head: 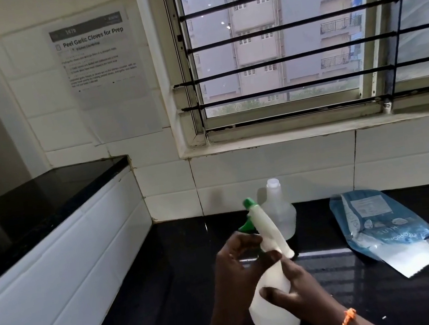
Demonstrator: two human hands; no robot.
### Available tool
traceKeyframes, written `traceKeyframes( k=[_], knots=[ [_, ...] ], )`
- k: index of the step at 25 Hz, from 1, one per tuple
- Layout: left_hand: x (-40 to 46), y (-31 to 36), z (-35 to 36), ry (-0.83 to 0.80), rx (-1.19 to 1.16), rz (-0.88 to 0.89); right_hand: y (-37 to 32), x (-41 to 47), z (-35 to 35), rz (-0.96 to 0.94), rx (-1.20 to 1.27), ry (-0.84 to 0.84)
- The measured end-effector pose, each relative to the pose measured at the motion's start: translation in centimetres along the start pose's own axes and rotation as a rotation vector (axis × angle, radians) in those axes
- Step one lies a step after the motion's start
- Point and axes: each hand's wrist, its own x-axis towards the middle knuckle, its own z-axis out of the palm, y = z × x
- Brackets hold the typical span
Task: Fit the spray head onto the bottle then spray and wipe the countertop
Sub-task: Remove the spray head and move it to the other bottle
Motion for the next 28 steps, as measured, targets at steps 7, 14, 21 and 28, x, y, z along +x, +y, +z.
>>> traceKeyframes(
  k=[7, 14, 21, 28],
  knots=[
    [-2.8, -3.2, -0.7, -0.136, 0.096, -0.174, -1.0, -0.7, -3.8, 0.062, 0.091, -0.276],
    [-4.7, -4.9, -0.8, -0.243, 0.44, -0.223, -5.6, -2.4, -3.3, -0.118, -0.225, 0.384],
    [-4.2, -5.3, -0.5, -0.23, 0.597, -0.243, -6.5, 1.1, -0.9, -0.194, -0.406, 0.544],
    [-3.9, -5.4, -1.3, -0.281, 0.595, -0.257, -4.7, 1.9, -6.1, 0.036, 0.745, -0.35]
  ],
)
